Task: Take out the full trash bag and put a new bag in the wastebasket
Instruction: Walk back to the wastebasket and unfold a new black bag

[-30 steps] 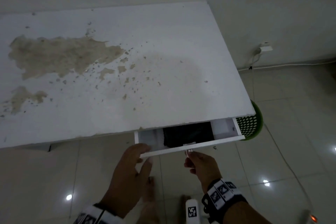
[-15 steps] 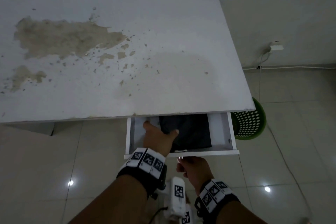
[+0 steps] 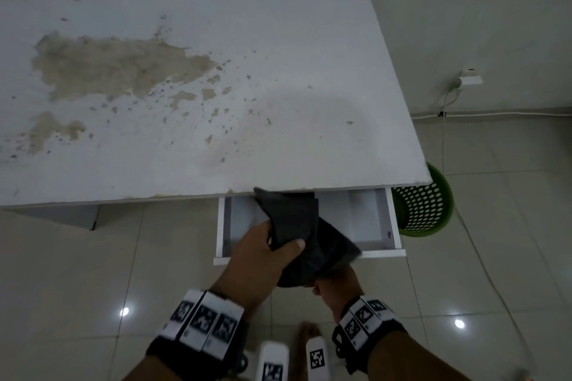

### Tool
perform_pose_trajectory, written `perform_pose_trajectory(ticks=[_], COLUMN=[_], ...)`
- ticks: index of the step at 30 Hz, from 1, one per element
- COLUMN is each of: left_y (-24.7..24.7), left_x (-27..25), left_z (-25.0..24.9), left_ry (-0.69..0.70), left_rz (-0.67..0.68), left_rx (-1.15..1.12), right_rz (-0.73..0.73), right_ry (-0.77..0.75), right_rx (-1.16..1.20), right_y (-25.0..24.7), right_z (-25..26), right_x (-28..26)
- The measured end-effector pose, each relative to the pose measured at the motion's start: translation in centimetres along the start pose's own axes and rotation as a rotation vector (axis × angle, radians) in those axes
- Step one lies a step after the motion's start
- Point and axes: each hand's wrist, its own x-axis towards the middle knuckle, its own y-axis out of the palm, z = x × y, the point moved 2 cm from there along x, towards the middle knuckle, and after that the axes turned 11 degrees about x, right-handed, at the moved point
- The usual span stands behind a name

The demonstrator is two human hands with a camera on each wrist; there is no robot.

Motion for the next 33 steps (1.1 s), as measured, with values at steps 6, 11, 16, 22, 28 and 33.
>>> perform_pose_trajectory(ticks=[6, 11, 16, 22, 28, 33], left_y=[-4.3, -9.2, -12.3, -13.3, -12.9, -11.8], left_x=[-5.0, -3.5, -0.2, 0.8, 0.3, -0.9], left_z=[-0.8, 0.3, 2.4, 3.1, 2.2, 0.9], left_ry=[0.169, 0.152, 0.07, 0.084, 0.134, 0.154], left_rz=[-0.363, -0.679, -0.766, -0.642, -0.477, -0.302], left_rx=[0.002, -0.003, -0.019, -0.093, -0.286, -0.463], right_rz=[-0.04, -0.112, -0.183, -0.176, -0.176, 0.053], right_ry=[0.021, -0.022, -0.035, -0.052, -0.01, -0.001], right_rx=[-0.018, 0.161, 0.202, 0.115, 0.204, 0.17], right_y=[0.1, 0.8, 1.4, 1.8, 1.9, 2.4], right_z=[1.9, 4.2, 7.1, 9.8, 10.3, 10.7], right_x=[0.0, 0.9, 4.2, 7.6, 7.1, -0.1])
